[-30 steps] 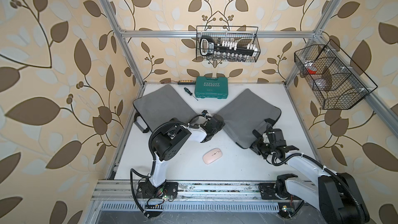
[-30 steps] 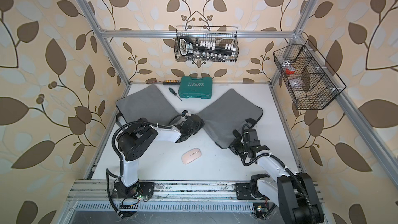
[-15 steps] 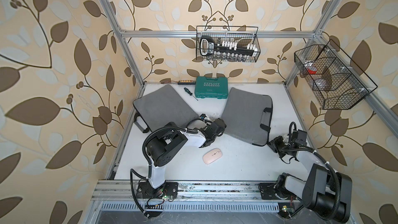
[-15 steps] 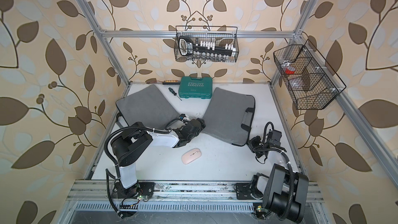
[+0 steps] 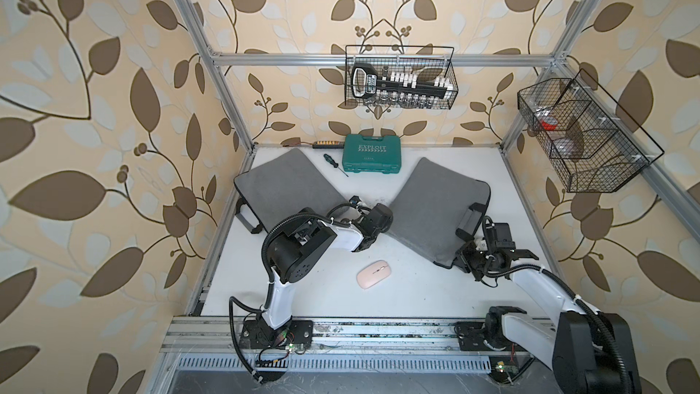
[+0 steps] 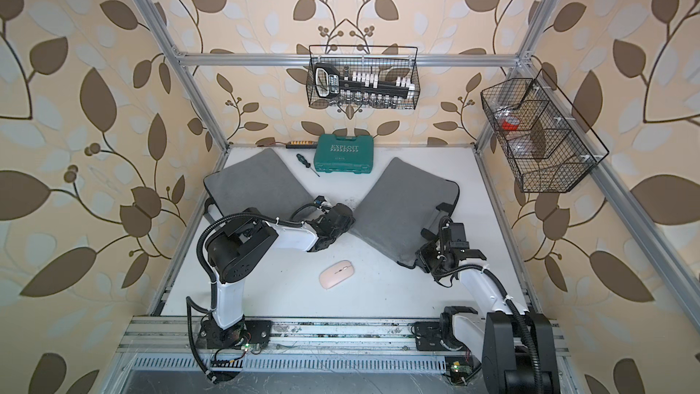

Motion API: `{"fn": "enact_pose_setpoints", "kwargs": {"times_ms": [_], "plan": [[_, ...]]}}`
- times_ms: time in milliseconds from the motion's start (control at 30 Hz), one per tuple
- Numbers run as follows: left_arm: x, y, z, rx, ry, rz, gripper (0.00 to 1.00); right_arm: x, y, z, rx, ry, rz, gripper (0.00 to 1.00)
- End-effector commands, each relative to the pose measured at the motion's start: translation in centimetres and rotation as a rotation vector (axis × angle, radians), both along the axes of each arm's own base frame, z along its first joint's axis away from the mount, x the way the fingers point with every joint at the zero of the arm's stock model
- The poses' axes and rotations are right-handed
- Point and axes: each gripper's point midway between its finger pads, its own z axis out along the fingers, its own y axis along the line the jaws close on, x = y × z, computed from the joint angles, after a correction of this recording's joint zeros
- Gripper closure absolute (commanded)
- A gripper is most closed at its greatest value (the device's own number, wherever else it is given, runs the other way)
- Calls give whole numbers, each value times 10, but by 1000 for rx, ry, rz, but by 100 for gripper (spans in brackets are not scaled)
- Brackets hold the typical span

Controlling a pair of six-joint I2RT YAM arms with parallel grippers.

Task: Put the mouse into the laptop bag
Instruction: Unzip the zipper on the zippered laptop bag.

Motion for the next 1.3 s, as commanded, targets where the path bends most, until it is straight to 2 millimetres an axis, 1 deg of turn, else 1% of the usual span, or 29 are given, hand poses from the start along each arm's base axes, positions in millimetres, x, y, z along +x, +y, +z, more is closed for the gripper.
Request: {"fn": "enact_pose_setpoints", "kwargs": {"times_ms": [0, 100, 133, 233, 267, 300, 367, 400, 467, 533, 633, 700, 767, 833, 900, 933, 967, 1000, 1033, 1067, 1133, 1200, 1267], "plan": [[-11, -22, 6, -25, 10, -67, 100, -2, 22, 6, 84, 24, -11, 100], [-15, -11, 6, -11, 13, -36, 100, 8, 6, 9, 4, 4, -21, 100], [-16, -6, 8, -9, 12, -24, 100, 15, 0, 10, -17, -19, -20, 100], [-26, 12, 14, -5, 14, 17, 100, 29, -14, 8, -20, -61, 2, 100], [-30, 19, 16, 1, 18, 34, 97, 36, -22, 7, -29, -64, -12, 100], [-34, 25, 18, 1, 25, 47, 86, 39, -27, 7, -53, -77, 19, 100], [-45, 31, 22, -20, 44, 42, 46, 52, -33, 8, -90, -97, 62, 100], [-51, 31, 23, -37, 57, 25, 35, 55, -32, 9, -92, -107, 79, 100], [-65, 21, 29, -86, 92, -49, 25, 62, -18, 14, -56, -174, 141, 100], [-82, 6, 33, -118, 143, -131, 15, 62, -6, 19, -71, -227, 197, 100], [-103, -19, 39, -111, 215, -259, 9, 50, 12, 20, -133, -261, 280, 100], [-110, -41, 45, -121, 233, -341, 8, 39, 19, 17, -151, -273, 314, 100], [-114, -62, 44, -130, 242, -402, 8, 27, 28, 16, -115, -301, 348, 100], [-111, -71, 38, -112, 241, -412, 10, 16, 38, 14, -83, -336, 390, 100], [-103, -75, 27, -88, 228, -400, 19, 6, 43, 12, -97, -340, 437, 100], [-98, -78, 21, -84, 225, -396, 30, 1, 44, 10, -110, -333, 452, 100], [-92, -83, 18, -83, 208, -405, 43, -3, 44, 9, -120, -333, 468, 100], [-89, -87, 16, -80, 199, -407, 55, -7, 45, 7, -122, -330, 483, 100], [-85, -88, 13, -70, 198, -399, 69, -11, 45, 5, -125, -325, 493, 100], [-82, -89, 8, -58, 202, -390, 80, -14, 47, 5, -118, -330, 508, 100], [-76, -91, 4, -38, 201, -380, 91, -18, 54, 6, -97, -341, 535, 100], [-73, -96, 2, -37, 199, -383, 100, -19, 58, 6, -117, -339, 556, 100], [-71, -103, 3, -58, 189, -396, 100, -17, 63, 5, -143, -335, 567, 100]]}}
